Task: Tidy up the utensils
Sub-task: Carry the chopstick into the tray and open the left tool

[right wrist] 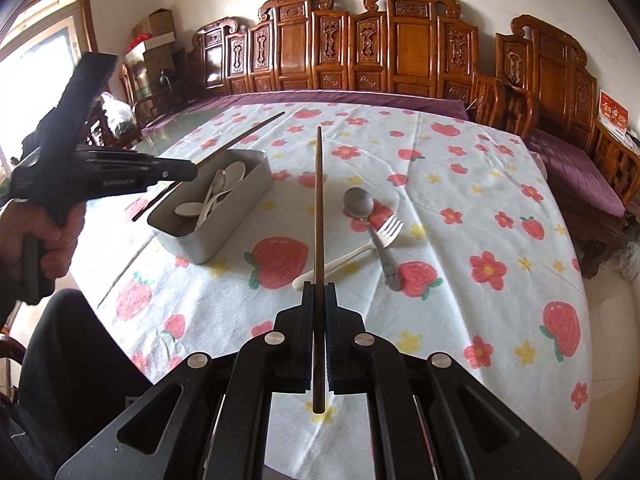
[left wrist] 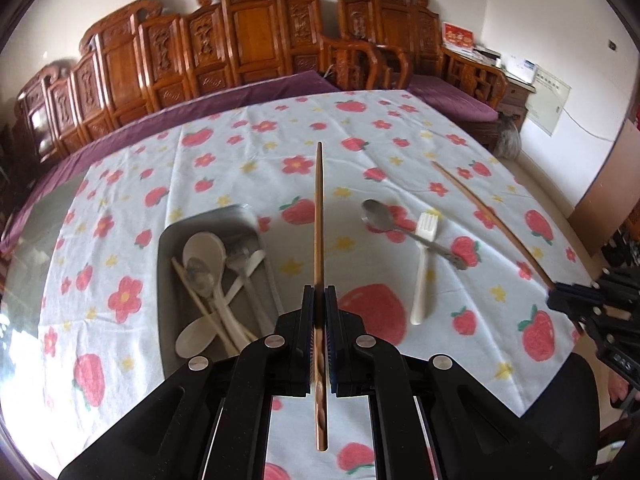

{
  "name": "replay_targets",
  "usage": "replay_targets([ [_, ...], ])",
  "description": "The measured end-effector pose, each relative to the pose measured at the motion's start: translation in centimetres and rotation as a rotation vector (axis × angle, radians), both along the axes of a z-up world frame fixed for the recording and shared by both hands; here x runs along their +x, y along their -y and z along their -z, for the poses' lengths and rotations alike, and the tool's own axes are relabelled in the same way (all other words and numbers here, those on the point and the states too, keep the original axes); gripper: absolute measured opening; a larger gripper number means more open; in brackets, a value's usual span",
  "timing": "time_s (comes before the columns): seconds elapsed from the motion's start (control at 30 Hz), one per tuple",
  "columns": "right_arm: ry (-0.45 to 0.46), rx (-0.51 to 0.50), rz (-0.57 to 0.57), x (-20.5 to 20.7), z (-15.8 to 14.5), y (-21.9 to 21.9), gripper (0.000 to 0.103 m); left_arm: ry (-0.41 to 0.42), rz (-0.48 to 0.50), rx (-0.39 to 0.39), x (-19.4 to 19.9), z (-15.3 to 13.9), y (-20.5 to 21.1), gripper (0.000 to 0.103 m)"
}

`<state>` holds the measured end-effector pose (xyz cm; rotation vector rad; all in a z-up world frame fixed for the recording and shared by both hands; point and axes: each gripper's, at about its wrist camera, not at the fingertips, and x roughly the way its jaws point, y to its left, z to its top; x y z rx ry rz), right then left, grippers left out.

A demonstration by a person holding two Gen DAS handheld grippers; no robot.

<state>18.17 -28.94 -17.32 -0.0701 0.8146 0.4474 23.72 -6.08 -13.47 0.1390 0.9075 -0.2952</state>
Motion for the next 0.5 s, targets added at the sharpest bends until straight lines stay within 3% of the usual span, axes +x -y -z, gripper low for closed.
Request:
replay_targets([
  [0.5, -0.035, -0.005, -0.062, 1.9, 0.5, -4.0, 0.006, -0.097, -0.137, 0.002, 4.0, 4.7, -7.5, 0.004],
])
